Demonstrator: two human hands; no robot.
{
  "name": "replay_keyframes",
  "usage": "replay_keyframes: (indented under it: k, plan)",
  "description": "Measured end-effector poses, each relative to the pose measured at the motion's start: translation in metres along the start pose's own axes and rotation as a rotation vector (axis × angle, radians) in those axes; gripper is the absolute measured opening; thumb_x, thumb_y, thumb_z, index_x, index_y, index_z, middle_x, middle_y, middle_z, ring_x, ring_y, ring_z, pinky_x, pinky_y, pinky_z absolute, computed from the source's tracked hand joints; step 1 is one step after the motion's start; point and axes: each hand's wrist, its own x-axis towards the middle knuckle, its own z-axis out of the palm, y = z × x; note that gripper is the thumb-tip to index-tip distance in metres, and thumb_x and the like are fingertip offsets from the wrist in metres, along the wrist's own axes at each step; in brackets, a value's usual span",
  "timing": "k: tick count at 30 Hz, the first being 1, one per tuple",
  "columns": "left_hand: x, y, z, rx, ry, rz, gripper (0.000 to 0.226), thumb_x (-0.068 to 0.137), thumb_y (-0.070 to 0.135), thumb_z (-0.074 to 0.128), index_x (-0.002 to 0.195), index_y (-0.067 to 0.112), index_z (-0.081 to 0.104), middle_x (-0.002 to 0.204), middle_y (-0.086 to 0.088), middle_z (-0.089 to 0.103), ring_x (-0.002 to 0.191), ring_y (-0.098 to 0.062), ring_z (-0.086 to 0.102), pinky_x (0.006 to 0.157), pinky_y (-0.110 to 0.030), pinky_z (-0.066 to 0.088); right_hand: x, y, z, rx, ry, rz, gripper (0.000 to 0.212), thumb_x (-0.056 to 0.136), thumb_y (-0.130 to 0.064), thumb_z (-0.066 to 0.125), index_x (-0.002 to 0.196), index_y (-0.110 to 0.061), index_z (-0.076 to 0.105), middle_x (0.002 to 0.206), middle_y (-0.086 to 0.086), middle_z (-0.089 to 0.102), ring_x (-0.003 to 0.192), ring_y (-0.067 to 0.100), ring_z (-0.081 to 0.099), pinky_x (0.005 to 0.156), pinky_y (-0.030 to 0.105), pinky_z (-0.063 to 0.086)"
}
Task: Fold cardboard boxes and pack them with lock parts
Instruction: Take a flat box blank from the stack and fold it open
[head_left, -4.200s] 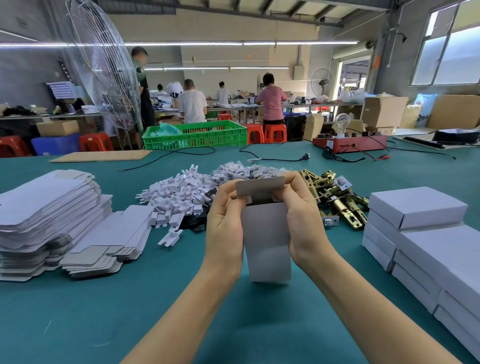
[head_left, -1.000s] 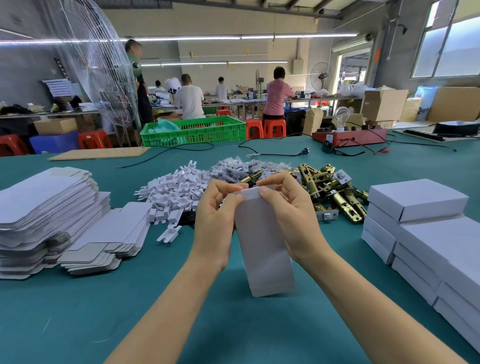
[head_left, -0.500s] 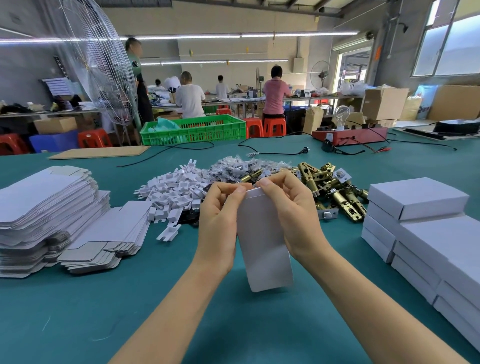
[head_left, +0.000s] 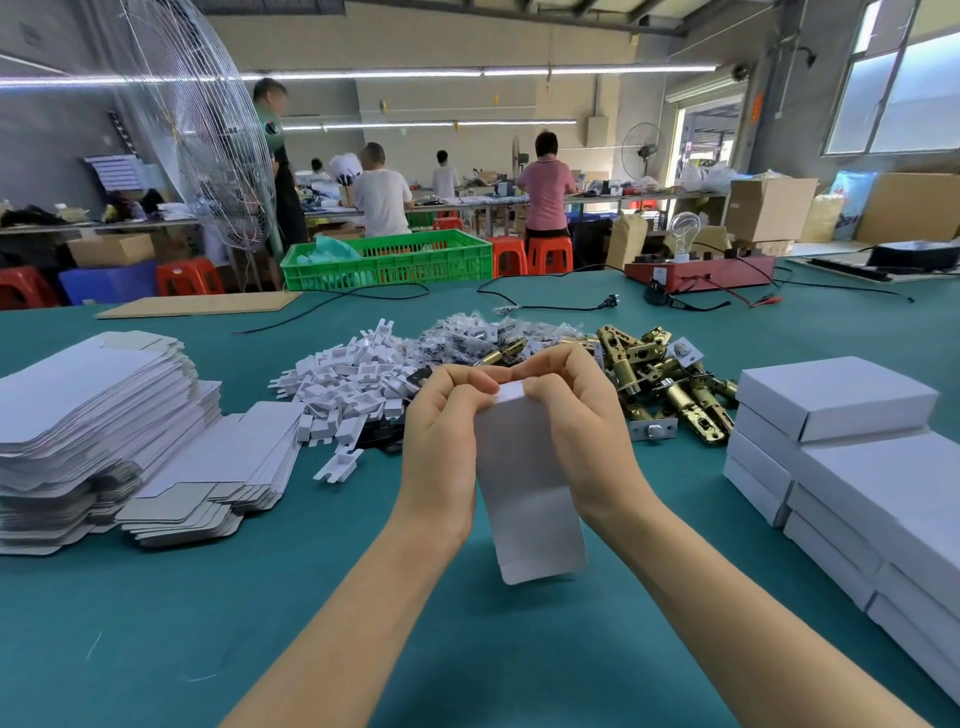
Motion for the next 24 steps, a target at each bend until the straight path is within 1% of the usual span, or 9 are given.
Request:
replay_keyframes:
  k: [4,6,9,12,15,17,20,22,24]
  plan:
    - [0.0,0.0,-0.002,-0.015,-0.037,0.003,0.037,0.086,-0.002,0.046,0.06,0.021,0.061,0.088,-0.002,0.073,0.081,-0.015,0.062,0.076,-0.038,0.045,0.001,-0.001,0.0,-0.027,-0.01,-0.004,0.015,0.076,-0.02,0.046,0.083,-0.016,0.058,0.077,-0.013,0.061,0.068,-0.003,0.05,0.059,0.009,0.039]
    - [-0.002,0.0,-0.002,0.054,-0.066,0.028,0.031,0.09,0.007,0.051,0.069,0.022,0.068,0.094,-0.002,0.073,0.088,-0.016,0.061,0.081,-0.038,0.046,0.003,-0.002,-0.002,-0.027,-0.001,-0.014,0.01,0.083,-0.016,0.048,0.084,-0.015,0.058,0.076,-0.018,0.06,0.069,-0.005,0.051,0.06,0.007,0.039]
    - [-0.001,0.003,-0.003,0.407,-0.183,0.188,0.012,0.093,0.019,0.064,0.098,0.028,0.069,0.108,-0.002,0.066,0.105,-0.009,0.058,0.094,-0.027,0.044,0.005,-0.004,-0.007,0.009,0.017,-0.038,0.009,0.092,-0.006,0.052,0.089,-0.013,0.057,0.083,-0.01,0.059,0.072,-0.006,0.053,0.064,0.006,0.04]
    - [0.005,0.01,-0.006,0.729,-0.267,0.371,0.036,0.091,0.013,0.067,0.109,0.043,0.057,0.11,-0.005,0.06,0.101,0.005,0.052,0.088,-0.006,0.036,0.007,-0.007,-0.007,0.014,-0.025,-0.07,0.008,0.092,-0.003,0.056,0.093,-0.012,0.056,0.085,-0.005,0.057,0.073,-0.005,0.054,0.066,0.007,0.042]
    - [0.01,0.017,-0.012,0.794,-0.15,0.579,0.042,0.083,0.005,0.074,0.117,0.028,0.063,0.11,0.0,0.062,0.101,-0.005,0.054,0.088,-0.006,0.036,0.006,-0.007,-0.003,0.027,0.005,-0.051,0.004,0.094,-0.018,0.059,0.093,-0.019,0.055,0.083,-0.008,0.057,0.071,-0.006,0.054,0.066,0.009,0.042]
    - [0.011,0.017,-0.015,0.83,-0.075,0.685,0.044,0.08,0.004,0.077,0.12,0.019,0.065,0.108,0.006,0.06,0.104,-0.013,0.054,0.09,-0.008,0.036,0.005,-0.006,-0.001,0.01,0.082,-0.03,0.013,0.095,-0.038,0.056,0.092,-0.024,0.056,0.082,-0.014,0.059,0.075,-0.003,0.056,0.071,0.017,0.046]
    - [0.012,0.008,-0.017,0.854,-0.027,0.817,0.041,0.078,0.001,0.077,0.117,0.009,0.068,0.11,-0.002,0.062,0.105,-0.017,0.056,0.094,-0.008,0.037,0.009,-0.003,-0.005,-0.012,0.113,0.231,0.042,0.088,-0.067,0.043,0.091,-0.027,0.057,0.08,-0.01,0.057,0.079,0.012,0.057,0.078,0.034,0.051]
    - [0.011,-0.005,-0.016,0.887,-0.053,0.912,0.035,0.077,-0.002,0.075,0.112,0.002,0.069,0.11,-0.01,0.064,0.105,-0.018,0.057,0.095,-0.014,0.041,0.01,0.0,-0.009,0.07,0.029,0.506,0.058,0.085,-0.075,0.038,0.089,-0.022,0.06,0.075,-0.002,0.057,0.073,0.021,0.056,0.071,0.035,0.051]
    - [0.008,-0.022,-0.016,0.927,-0.125,0.974,0.032,0.077,-0.008,0.073,0.107,-0.001,0.07,0.109,-0.012,0.065,0.103,-0.021,0.058,0.094,-0.023,0.045,0.009,0.007,-0.012,0.267,-0.039,0.671,0.065,0.083,-0.074,0.043,0.087,-0.012,0.063,0.067,0.004,0.06,0.062,0.021,0.057,0.061,0.03,0.051]
